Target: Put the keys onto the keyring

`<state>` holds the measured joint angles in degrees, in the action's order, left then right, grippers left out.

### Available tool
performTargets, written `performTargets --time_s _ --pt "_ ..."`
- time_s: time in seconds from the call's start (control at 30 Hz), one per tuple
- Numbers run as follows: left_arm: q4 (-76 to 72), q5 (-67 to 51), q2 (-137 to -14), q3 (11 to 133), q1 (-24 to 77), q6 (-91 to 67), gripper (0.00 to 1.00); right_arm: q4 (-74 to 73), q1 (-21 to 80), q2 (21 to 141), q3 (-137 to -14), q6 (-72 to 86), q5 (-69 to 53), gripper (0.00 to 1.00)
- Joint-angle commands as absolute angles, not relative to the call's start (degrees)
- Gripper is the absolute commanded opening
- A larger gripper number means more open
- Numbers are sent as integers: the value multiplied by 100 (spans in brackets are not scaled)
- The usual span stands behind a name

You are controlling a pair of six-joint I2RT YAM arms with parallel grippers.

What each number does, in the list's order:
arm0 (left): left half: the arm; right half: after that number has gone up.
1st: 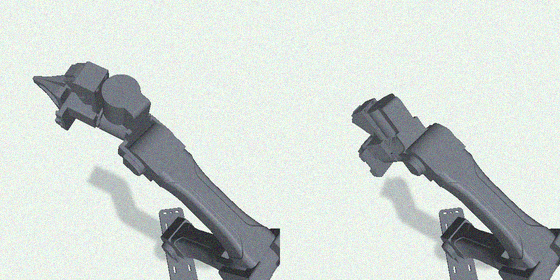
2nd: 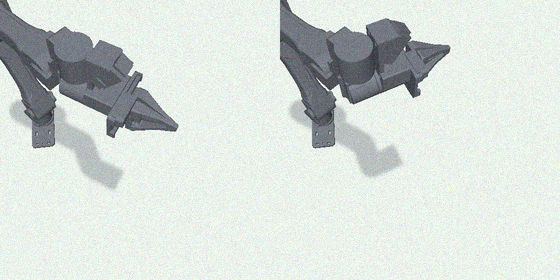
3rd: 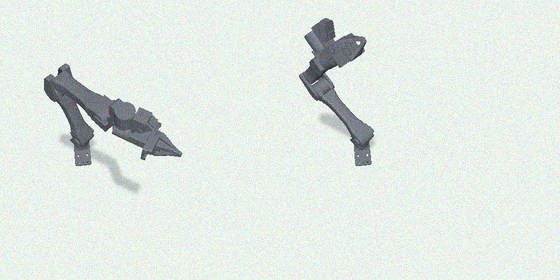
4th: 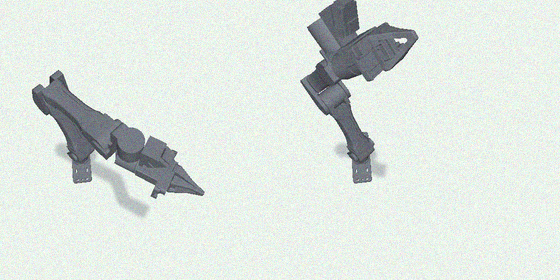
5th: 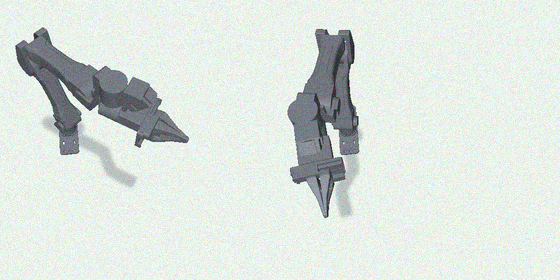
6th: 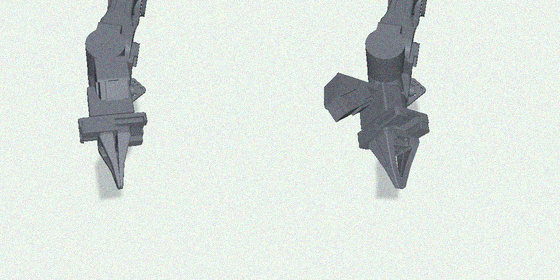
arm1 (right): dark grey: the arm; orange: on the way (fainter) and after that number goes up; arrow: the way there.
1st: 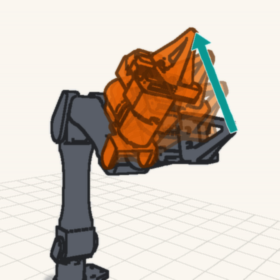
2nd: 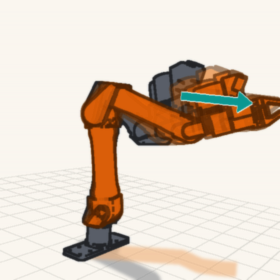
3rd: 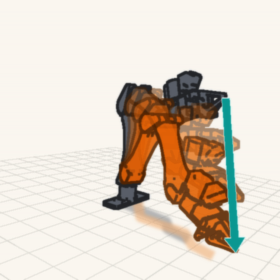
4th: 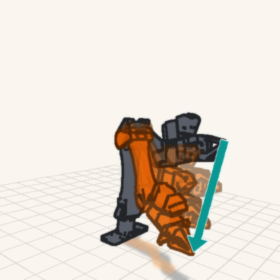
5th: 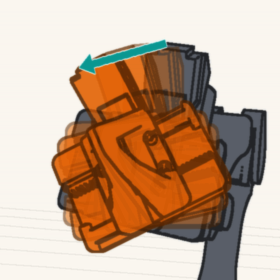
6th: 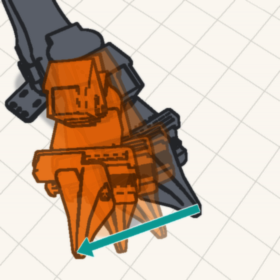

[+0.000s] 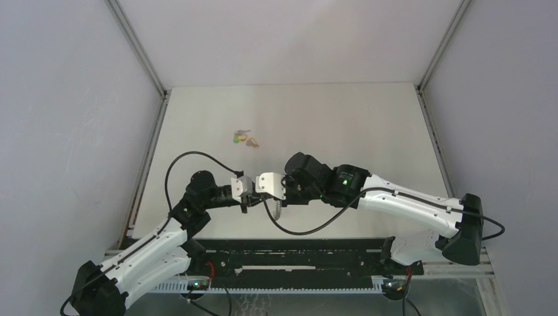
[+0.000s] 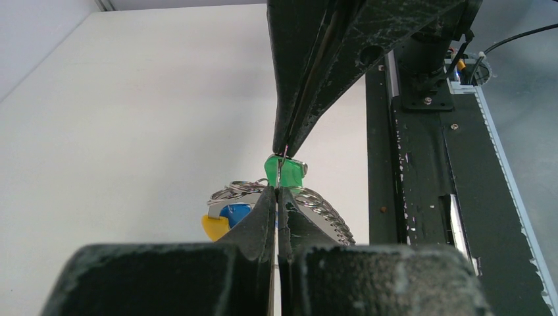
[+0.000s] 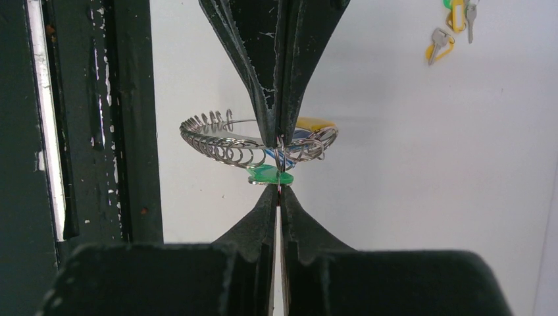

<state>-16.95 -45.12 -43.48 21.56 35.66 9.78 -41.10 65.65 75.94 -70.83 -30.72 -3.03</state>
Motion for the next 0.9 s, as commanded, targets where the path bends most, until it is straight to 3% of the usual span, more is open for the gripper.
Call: performTargets --time_s 0.0,0.87 --pt "-1916 -4474 -4288 2655 3604 1099 0 -4023 6614 7535 -7319 -3047 -215 0" --pt "-1854 -4469 -4269 2673 3621 1126 0 -3992 6618 7591 -7317 -2986 -255 0"
